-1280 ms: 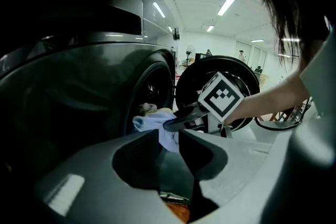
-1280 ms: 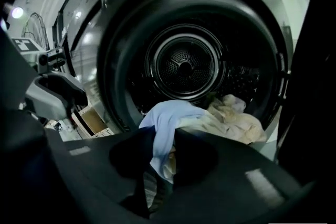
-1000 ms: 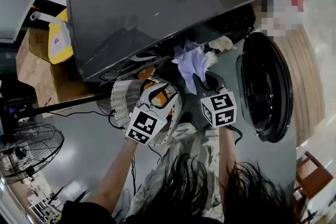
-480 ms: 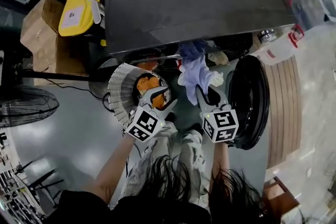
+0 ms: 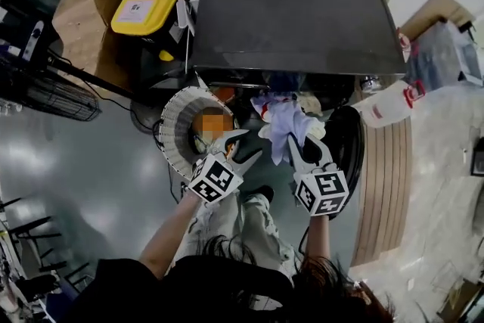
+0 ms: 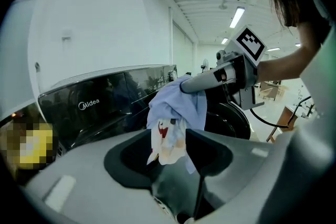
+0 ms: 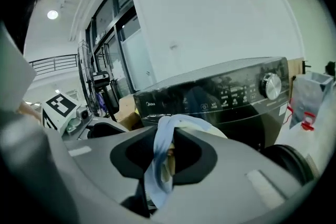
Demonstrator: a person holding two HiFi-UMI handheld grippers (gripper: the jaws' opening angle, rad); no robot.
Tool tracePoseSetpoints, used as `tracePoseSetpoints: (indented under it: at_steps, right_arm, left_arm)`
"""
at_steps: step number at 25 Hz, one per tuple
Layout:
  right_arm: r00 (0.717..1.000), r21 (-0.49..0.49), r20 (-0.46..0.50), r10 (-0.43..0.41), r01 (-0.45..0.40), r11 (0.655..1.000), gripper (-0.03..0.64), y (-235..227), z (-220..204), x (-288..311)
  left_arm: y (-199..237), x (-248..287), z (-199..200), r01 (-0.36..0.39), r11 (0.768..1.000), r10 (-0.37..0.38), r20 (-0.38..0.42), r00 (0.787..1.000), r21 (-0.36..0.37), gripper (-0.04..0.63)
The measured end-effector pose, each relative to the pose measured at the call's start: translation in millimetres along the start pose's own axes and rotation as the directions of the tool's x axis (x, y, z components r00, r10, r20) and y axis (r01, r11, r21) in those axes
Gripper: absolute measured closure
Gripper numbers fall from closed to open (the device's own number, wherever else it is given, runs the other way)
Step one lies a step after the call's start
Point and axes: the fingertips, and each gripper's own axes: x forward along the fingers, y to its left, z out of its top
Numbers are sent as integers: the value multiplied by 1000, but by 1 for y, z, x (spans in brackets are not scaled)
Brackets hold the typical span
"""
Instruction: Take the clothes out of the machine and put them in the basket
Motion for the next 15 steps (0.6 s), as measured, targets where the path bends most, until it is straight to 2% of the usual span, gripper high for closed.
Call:
tracePoseSetpoints:
  at_steps: [3, 7, 15]
  right_arm:
    - [999, -22, 29, 18, -17, 1000, 520, 7, 24, -16]
    - [996, -48, 77, 41, -37, 998, 520, 22, 57, -39]
    - [982, -138, 158, 108, -86, 987, 523, 62, 121, -69]
  left_arm:
    - [-7, -7, 12, -16, 1000, 15, 7, 1000, 6, 389]
    - [-15, -18, 19, -28, 1000, 28, 0, 1000, -1, 332]
    - [-13, -32, -4, -47, 999, 46, -71, 996, -18, 298]
